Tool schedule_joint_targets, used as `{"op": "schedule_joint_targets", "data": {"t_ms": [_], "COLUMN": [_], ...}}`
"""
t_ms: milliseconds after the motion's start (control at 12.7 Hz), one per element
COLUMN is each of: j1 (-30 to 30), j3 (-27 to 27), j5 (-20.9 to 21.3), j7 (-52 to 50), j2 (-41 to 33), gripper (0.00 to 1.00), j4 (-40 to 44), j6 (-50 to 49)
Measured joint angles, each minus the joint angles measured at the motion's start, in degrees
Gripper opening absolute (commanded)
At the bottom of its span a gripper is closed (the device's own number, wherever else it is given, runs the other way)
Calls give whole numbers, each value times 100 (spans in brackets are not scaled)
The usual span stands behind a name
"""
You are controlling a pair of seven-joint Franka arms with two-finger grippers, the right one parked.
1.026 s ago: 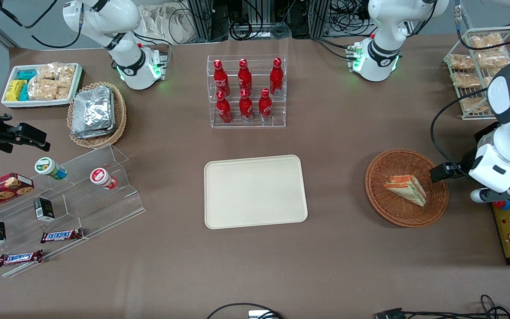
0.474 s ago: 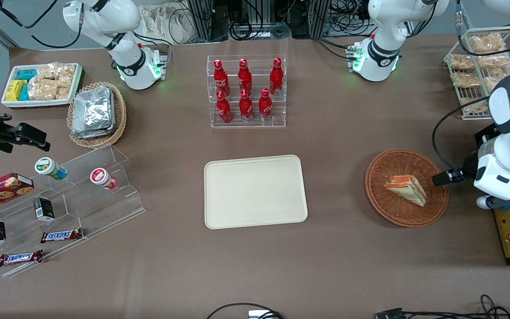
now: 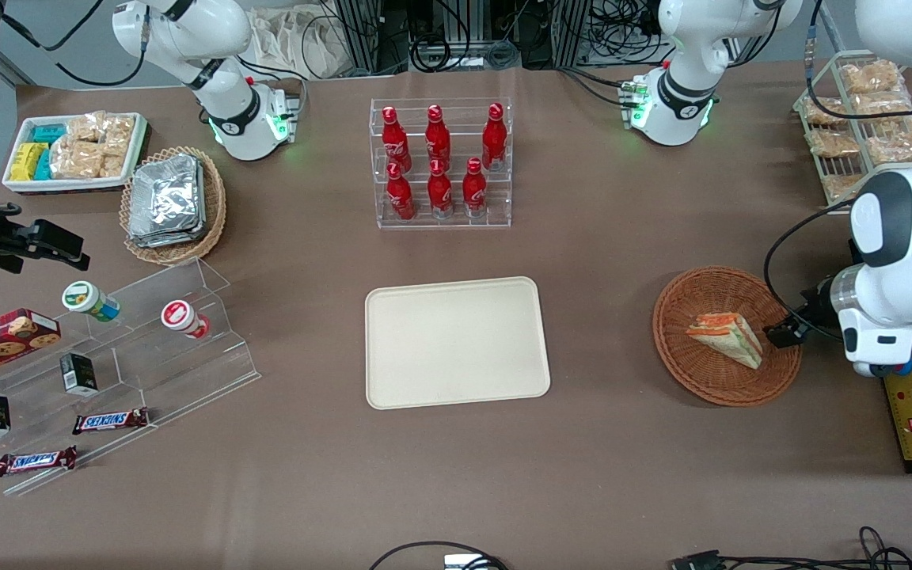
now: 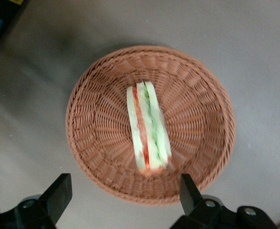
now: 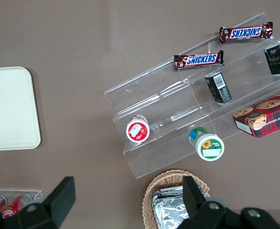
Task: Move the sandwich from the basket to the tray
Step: 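Lower the open left gripper around the sandwich and close it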
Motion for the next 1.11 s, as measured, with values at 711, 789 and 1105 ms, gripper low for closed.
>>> {"op": "schedule_joint_targets", "data": {"t_ms": [711, 789, 1105], "j1": [-11, -14, -22], "j3": [-112, -123, -124], "j5": [-72, -74, -117], "j7": [-1758, -1827, -1968], "j2": [470, 488, 549], "gripper": [100, 100, 86], "j4": [-996, -1009, -1024], "j6": [1424, 1439, 1440]}}
